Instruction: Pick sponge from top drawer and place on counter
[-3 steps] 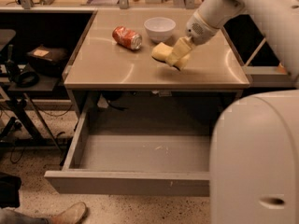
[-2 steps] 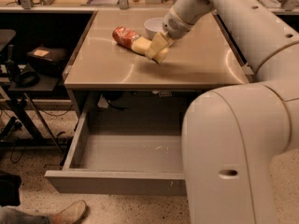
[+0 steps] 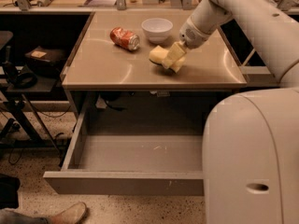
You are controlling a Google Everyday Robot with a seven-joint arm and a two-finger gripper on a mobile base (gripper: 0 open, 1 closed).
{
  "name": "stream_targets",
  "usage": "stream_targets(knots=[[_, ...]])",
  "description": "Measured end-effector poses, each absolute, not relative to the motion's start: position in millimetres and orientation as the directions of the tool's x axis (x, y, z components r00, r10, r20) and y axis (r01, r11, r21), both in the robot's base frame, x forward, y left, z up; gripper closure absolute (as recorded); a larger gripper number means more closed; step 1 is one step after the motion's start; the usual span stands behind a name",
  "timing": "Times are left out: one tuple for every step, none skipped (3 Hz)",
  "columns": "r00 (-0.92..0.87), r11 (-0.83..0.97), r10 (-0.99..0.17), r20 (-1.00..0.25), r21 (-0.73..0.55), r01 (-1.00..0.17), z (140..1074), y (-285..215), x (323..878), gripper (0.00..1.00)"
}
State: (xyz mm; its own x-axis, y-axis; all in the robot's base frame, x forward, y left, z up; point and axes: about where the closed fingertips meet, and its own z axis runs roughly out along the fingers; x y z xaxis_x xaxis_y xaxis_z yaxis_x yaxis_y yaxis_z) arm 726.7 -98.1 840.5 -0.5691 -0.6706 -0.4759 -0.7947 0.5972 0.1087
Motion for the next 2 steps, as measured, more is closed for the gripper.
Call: stream_targets(knots=[[-0.602, 0.617, -0.671, -0.434, 0.124, -0.777, 808.9, -127.8, 709.1, 1.00], [-0.602, 0.617, -0.671, -0.434, 0.124, -0.777, 813.5, -127.1, 710.1, 0.81]])
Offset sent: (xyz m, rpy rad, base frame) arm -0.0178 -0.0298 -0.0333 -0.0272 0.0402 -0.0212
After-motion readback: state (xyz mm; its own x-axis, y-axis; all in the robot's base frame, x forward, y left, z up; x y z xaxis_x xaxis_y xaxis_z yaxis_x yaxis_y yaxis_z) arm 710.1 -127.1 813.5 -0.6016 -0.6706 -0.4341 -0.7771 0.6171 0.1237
